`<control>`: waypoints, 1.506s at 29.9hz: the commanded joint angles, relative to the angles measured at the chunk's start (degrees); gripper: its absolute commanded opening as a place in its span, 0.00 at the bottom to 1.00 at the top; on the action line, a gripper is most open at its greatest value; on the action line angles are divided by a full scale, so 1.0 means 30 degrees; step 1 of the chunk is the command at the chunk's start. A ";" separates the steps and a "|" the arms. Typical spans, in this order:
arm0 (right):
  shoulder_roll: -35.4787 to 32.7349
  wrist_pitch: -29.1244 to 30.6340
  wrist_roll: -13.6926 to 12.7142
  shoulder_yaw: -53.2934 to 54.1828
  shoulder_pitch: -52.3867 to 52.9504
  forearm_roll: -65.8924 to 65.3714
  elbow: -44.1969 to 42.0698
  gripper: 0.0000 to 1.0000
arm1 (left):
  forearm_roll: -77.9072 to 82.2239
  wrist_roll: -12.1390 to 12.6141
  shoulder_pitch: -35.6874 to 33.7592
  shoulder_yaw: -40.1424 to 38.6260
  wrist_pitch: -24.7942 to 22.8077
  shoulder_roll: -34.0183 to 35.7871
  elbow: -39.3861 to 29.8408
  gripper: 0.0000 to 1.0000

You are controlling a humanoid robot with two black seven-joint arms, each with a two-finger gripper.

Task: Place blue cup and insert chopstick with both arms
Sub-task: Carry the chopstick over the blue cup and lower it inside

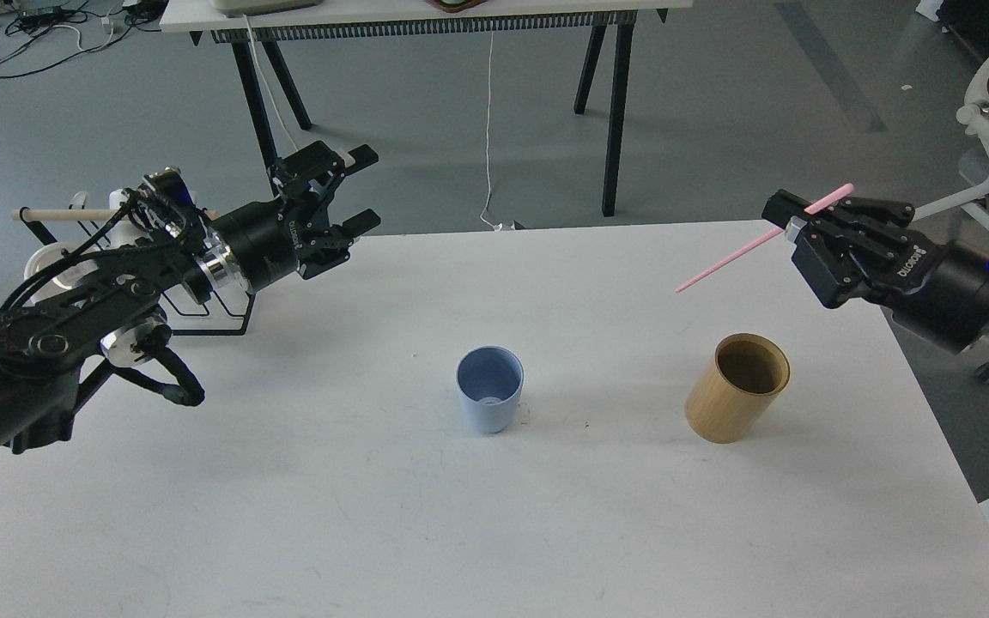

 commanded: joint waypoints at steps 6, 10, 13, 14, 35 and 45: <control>0.5970 0.0001 0.0007 -0.0439 0.0540 -0.1574 -0.1759 0.00 | -0.0002 -0.0003 0.0035 0.0089 0.0002 -0.0006 -0.0004 0.98; 0.8315 0.0001 0.0007 -0.0904 0.1124 -0.2455 -0.3487 0.00 | -0.0002 -0.0003 0.0123 0.0089 0.0002 -0.0006 -0.0004 0.98; 0.9431 0.0001 0.0007 -0.2163 0.1885 -0.2545 -0.4952 0.00 | -0.0002 -0.0003 0.0152 0.0089 0.0002 -0.0036 -0.0004 0.98; 0.9811 0.0001 0.0007 -0.2689 0.2178 -0.2544 -0.5392 0.00 | -0.0002 -0.0003 0.0239 0.0060 0.0002 -0.0036 -0.0004 0.98; 1.2157 0.0001 0.0007 -0.4862 0.2327 -0.2544 -0.7562 0.08 | -0.0031 -0.0003 0.0533 -0.0087 0.0002 -0.0094 -0.0063 0.98; 1.3037 0.0001 0.0007 -0.4599 0.2327 -0.2251 -0.7652 0.95 | -0.0031 -0.0003 0.0533 -0.0087 0.0002 -0.0065 -0.0063 0.98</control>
